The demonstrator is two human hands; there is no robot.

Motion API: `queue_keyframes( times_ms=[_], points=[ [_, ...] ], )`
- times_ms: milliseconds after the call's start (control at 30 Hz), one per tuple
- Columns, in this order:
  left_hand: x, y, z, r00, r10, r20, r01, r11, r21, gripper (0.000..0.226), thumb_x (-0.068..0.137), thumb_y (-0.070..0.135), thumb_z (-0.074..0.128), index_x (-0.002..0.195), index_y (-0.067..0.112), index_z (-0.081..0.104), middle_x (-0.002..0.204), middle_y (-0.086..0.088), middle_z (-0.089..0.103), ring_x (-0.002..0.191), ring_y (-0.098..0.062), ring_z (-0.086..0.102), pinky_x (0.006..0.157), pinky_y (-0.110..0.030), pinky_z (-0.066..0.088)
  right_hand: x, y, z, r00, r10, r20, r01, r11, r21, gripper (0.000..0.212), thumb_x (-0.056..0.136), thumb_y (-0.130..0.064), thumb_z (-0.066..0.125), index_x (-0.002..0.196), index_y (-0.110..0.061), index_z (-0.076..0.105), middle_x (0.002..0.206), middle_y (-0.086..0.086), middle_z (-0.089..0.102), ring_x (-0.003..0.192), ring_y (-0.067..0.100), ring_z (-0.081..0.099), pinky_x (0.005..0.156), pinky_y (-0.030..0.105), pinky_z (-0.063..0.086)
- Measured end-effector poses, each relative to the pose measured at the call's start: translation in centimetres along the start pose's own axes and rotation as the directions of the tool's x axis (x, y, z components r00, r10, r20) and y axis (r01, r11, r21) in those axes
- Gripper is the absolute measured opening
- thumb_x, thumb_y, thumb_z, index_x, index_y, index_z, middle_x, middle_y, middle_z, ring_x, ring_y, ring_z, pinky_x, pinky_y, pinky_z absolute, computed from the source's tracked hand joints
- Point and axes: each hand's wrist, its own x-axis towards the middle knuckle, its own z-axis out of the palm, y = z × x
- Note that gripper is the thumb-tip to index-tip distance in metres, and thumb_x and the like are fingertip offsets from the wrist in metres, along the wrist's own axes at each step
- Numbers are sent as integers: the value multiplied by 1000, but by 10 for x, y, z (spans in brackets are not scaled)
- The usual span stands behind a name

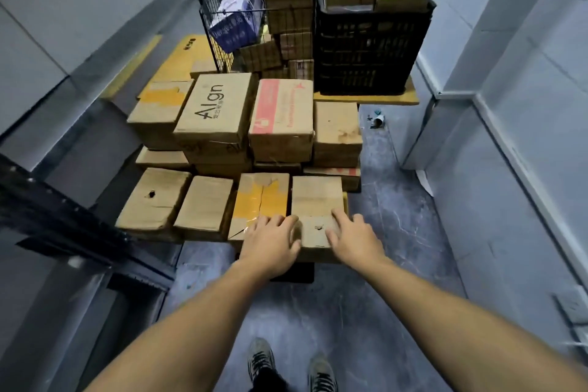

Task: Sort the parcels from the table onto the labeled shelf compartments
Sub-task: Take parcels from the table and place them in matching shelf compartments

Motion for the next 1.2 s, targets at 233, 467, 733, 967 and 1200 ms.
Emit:
queue_keyframes(
  times_ms=[233, 467, 733, 967, 1200],
  points=[
    [13, 2, 22, 999, -29, -28, 24, 990, -139, 50, 92, 53, 43, 138, 35, 42, 138, 10, 48, 129, -17, 32, 108, -41, 29, 11, 15, 28, 997, 76, 16, -75, 891, 449, 58, 98, -40, 57, 151, -39, 33, 142, 13, 53, 128, 33, 50, 101, 35, 39],
    [11, 12, 20, 992, -25, -126, -35, 891, -453, 44, 93, 42, 55, 136, 31, 51, 134, 11, 45, 124, -9, 35, 106, -34, 35, 6, 22, 26, 988, 133, -84, -41, 733, 679, 53, 97, -37, 62, 146, -36, 44, 144, 1, 54, 128, 22, 51, 106, 35, 42],
    [6, 20, 1, 951, -175, -255, -92, 626, -774, 34, 95, 18, 59, 128, 27, 57, 127, 7, 53, 120, -9, 50, 100, -37, 47, -11, 34, 3, 966, 114, -232, 116, 612, 783, 50, 97, -27, 65, 142, -41, 48, 134, -16, 52, 124, 7, 51, 105, 24, 38],
    [-4, 24, 2, 981, -168, -94, 18, 566, -825, 48, 96, 37, 55, 142, 36, 41, 143, 6, 45, 129, -9, 44, 109, -38, 39, -30, 32, -14, 966, 55, -251, 191, 499, 845, 43, 97, -22, 62, 127, -50, 49, 132, -24, 52, 115, -17, 51, 99, 14, 41],
    [-9, 30, -20, 975, -163, -152, -94, 316, -944, 51, 87, 43, 53, 137, 42, 40, 145, 9, 45, 133, -3, 43, 113, -41, 36, -35, 12, -23, 953, -24, -303, 272, 514, 813, 41, 96, -36, 60, 121, -66, 49, 134, -22, 54, 119, -5, 54, 101, 27, 44]
  ],
)
